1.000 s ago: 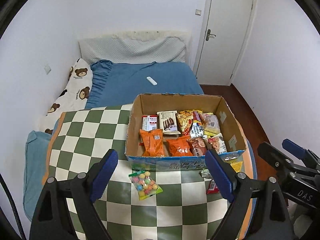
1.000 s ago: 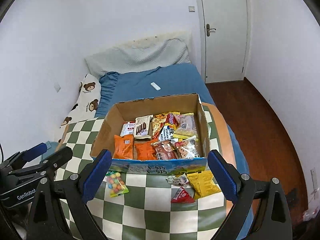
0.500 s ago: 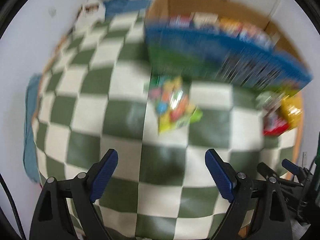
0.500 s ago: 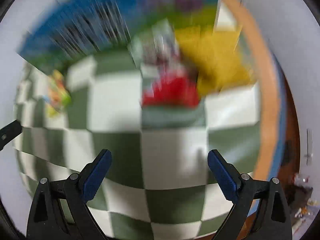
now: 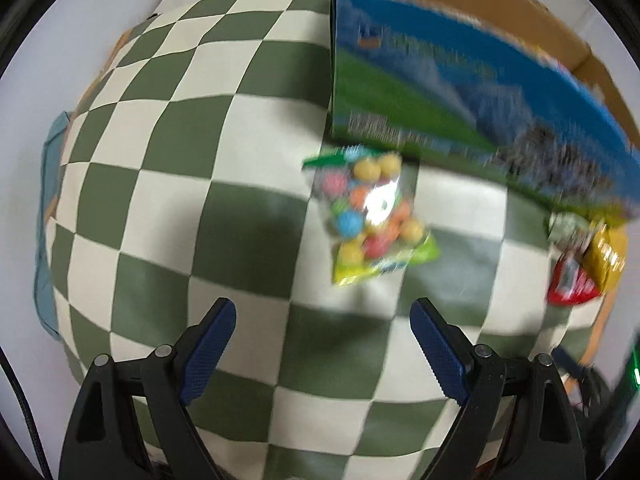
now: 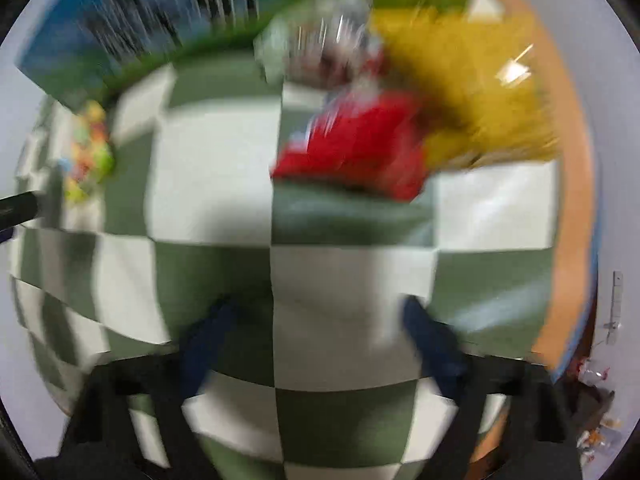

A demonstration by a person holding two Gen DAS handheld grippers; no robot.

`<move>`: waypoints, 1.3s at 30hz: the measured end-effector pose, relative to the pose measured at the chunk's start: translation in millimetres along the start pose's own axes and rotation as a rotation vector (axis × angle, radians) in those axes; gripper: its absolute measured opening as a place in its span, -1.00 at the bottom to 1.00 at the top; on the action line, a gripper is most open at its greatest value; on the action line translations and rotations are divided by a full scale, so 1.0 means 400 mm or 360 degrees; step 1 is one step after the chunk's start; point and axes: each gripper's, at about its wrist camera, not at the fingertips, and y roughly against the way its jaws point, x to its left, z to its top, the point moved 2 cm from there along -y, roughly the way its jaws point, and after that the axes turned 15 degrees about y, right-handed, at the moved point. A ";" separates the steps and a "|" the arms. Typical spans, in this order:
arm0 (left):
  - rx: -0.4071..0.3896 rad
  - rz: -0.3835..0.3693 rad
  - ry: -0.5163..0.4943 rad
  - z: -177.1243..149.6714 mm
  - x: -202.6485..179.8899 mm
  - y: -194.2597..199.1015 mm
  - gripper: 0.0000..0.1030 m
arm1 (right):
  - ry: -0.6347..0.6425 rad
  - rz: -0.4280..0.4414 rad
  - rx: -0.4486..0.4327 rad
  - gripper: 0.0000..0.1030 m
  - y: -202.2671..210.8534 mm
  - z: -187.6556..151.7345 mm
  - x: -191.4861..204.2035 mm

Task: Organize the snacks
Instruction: 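Grasp the colorful candy bag with the left tool while the right tool grasps the yellow bag, then carry the candy bag and yellow bag into the box and open both tools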

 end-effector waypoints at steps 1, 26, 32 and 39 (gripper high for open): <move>0.0006 -0.0019 0.0024 0.011 -0.004 0.001 0.73 | -0.0027 -0.0004 -0.0062 0.40 0.038 0.005 -0.012; 0.0202 -0.0041 -0.0113 0.010 -0.082 -0.122 -0.02 | -0.0260 0.0040 -0.0043 0.12 0.086 0.196 -0.283; 0.0324 -0.0093 -0.0175 -0.129 -0.054 -0.120 -0.02 | -0.0289 0.0182 0.0034 0.12 0.126 0.089 -0.263; 0.0385 -0.0109 -0.0127 -0.165 -0.041 -0.196 0.11 | -0.0251 0.0313 0.0214 0.12 0.032 -0.058 -0.132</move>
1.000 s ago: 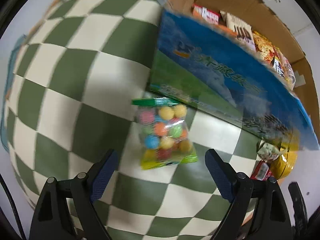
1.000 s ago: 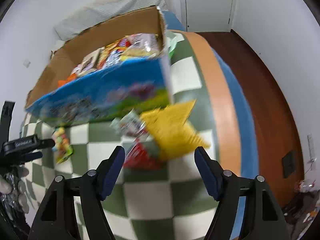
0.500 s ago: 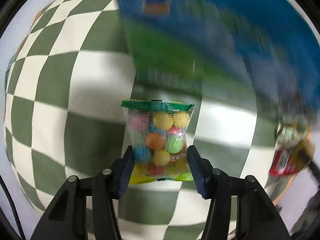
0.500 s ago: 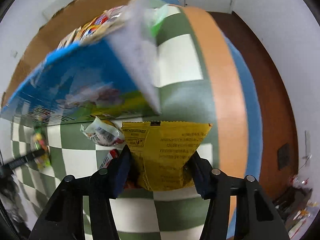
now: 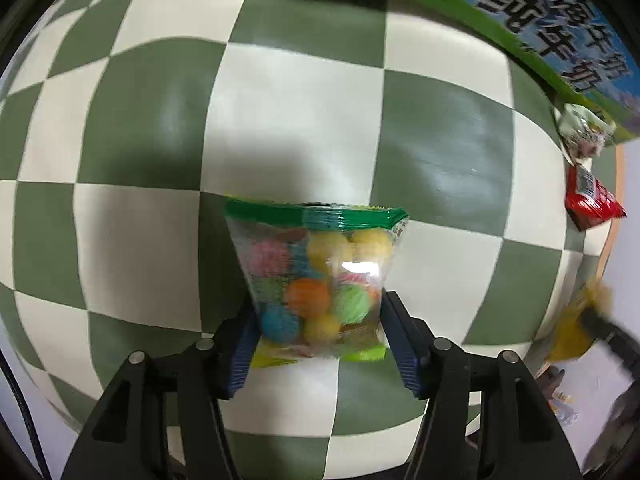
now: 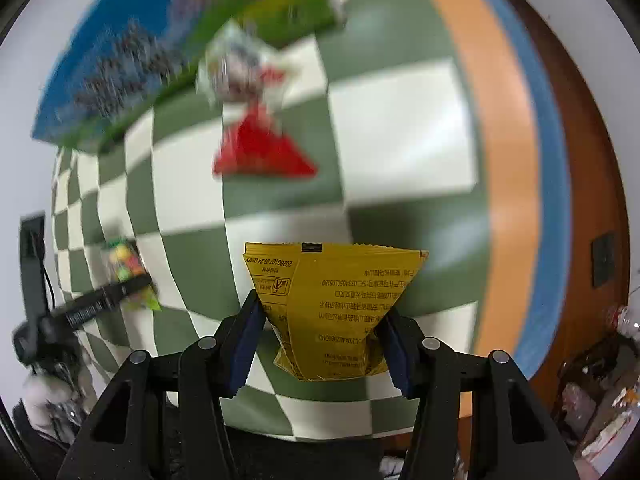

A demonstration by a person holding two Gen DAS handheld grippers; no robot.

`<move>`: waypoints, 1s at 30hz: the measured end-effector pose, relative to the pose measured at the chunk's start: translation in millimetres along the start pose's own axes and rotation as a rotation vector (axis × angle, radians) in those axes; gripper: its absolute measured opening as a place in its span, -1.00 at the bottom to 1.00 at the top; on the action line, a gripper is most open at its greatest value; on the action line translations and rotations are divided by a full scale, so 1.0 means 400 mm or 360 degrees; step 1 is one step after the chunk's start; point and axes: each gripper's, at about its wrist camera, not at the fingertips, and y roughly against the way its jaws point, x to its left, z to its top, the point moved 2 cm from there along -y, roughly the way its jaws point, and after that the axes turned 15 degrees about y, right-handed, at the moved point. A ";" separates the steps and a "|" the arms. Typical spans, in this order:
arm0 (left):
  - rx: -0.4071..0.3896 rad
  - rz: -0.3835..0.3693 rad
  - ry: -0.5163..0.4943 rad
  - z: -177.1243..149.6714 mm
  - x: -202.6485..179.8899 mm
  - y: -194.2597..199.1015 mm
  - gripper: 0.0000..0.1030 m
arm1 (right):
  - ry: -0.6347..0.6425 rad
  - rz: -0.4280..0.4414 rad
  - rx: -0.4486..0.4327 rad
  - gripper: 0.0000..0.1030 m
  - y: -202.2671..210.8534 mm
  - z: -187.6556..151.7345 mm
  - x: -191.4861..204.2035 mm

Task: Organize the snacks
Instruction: 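Carry the candy bag and yellow bag into the box and open both tools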

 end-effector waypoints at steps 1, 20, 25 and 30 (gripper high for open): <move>0.0000 0.0004 0.0004 0.002 -0.001 -0.004 0.11 | -0.0009 0.0006 0.0006 0.13 -0.020 -0.008 0.004; -0.0224 -0.0130 -0.0133 -0.054 -0.093 0.215 -0.07 | 0.0070 0.0095 -0.0214 -0.10 0.114 0.015 0.069; -0.0338 -0.0329 -0.0237 0.016 -0.207 0.411 -0.06 | 0.0200 0.0186 -0.0410 -0.10 0.265 0.137 0.134; -0.0436 -0.0336 -0.0313 0.194 -0.291 0.530 -0.06 | 0.0344 0.0120 -0.0536 -0.10 0.367 0.337 0.161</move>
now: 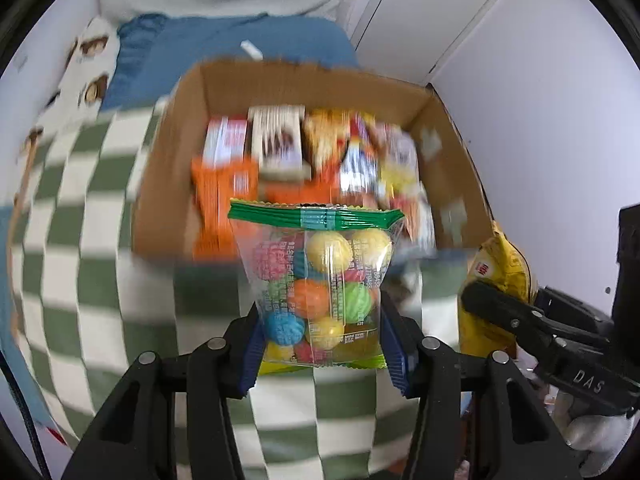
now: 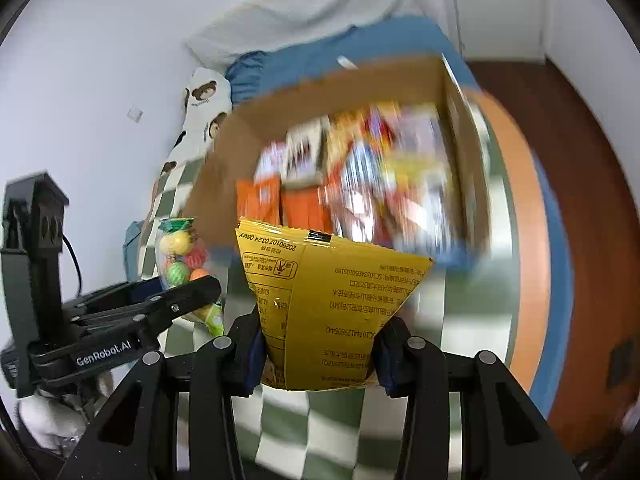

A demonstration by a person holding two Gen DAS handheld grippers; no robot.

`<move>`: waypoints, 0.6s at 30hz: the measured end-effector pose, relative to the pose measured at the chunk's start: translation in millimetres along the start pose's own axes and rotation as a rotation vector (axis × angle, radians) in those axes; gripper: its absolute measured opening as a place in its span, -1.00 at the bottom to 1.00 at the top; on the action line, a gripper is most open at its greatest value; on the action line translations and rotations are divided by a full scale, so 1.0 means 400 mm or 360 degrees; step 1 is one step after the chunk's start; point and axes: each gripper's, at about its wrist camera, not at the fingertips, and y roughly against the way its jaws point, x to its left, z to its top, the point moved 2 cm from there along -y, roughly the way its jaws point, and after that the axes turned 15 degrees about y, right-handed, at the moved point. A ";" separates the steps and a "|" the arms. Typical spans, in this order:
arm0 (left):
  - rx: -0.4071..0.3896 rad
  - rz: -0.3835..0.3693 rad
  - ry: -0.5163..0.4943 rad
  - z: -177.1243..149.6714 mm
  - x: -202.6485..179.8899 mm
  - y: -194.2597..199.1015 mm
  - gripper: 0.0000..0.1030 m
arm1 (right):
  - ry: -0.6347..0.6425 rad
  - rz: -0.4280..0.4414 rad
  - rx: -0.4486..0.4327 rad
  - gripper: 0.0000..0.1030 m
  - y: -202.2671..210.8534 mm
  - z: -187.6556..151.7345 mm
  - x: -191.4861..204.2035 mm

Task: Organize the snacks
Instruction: 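Carry the candy bag and yellow bag into the box and open both tools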

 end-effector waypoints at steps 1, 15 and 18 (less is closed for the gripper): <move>-0.0011 0.0028 -0.0008 0.037 -0.013 -0.019 -0.06 | 0.0017 -0.0012 0.0001 -0.10 -0.025 0.042 0.010; 0.0442 0.0236 0.0164 0.343 0.049 -0.322 -0.05 | 0.0101 -0.0108 0.0469 -0.08 -0.350 0.335 -0.083; 0.0474 0.0263 0.0200 0.349 0.059 -0.345 0.00 | 0.0074 -0.0102 0.0577 0.26 -0.396 0.336 -0.107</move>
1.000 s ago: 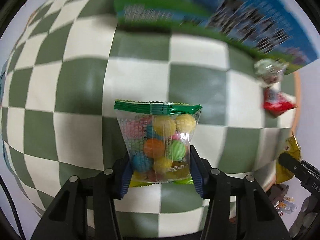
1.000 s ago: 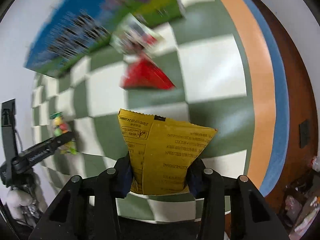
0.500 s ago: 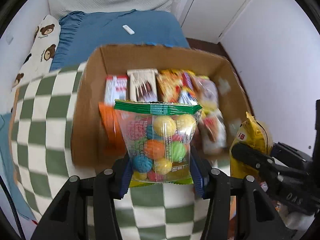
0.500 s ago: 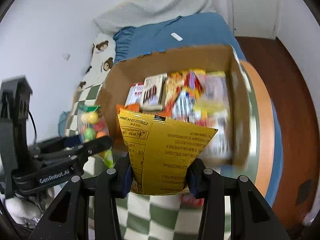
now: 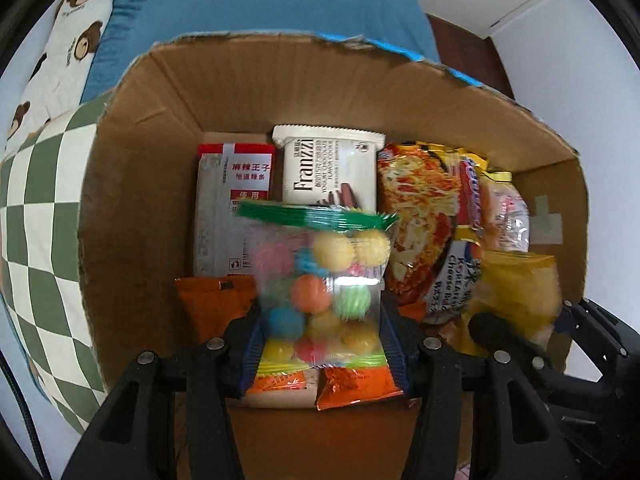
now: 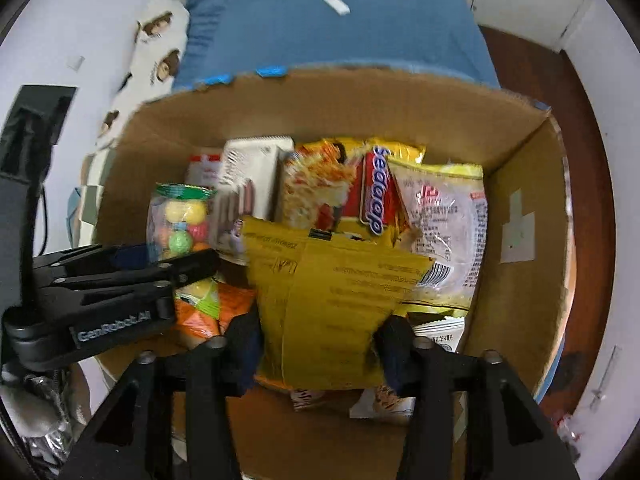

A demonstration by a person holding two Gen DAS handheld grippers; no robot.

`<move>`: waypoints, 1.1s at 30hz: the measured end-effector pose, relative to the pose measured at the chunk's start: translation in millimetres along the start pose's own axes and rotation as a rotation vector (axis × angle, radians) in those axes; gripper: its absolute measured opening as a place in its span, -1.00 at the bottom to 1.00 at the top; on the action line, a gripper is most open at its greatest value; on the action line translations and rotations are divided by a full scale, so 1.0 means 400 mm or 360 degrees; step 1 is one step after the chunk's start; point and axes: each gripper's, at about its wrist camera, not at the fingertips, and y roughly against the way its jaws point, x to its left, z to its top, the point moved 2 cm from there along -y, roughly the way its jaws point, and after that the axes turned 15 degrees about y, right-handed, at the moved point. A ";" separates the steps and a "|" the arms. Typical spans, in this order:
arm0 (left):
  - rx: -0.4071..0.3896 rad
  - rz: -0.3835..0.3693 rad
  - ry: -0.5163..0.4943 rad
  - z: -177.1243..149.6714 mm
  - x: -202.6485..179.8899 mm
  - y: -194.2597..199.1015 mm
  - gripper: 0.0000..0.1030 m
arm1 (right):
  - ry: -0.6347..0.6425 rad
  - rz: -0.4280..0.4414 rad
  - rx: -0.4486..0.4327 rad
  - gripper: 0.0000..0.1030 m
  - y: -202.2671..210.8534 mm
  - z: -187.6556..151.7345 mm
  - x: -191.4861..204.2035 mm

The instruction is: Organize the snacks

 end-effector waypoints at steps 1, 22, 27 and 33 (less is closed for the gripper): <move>-0.0001 0.0001 -0.0002 0.003 0.001 -0.002 0.11 | -0.0007 -0.0013 0.0002 0.49 -0.002 0.001 -0.011; -0.0350 -0.0043 -0.0053 -0.090 0.039 0.143 0.95 | -0.0023 -0.0091 -0.0132 0.56 0.086 -0.086 -0.004; -0.0521 -0.0047 -0.0070 -0.164 0.052 0.199 0.95 | 0.0000 -0.0165 -0.0269 0.56 0.149 -0.140 0.027; -0.0789 -0.0029 -0.0101 -0.267 0.064 0.291 0.95 | 0.0043 -0.0287 -0.0428 0.56 0.227 -0.211 0.075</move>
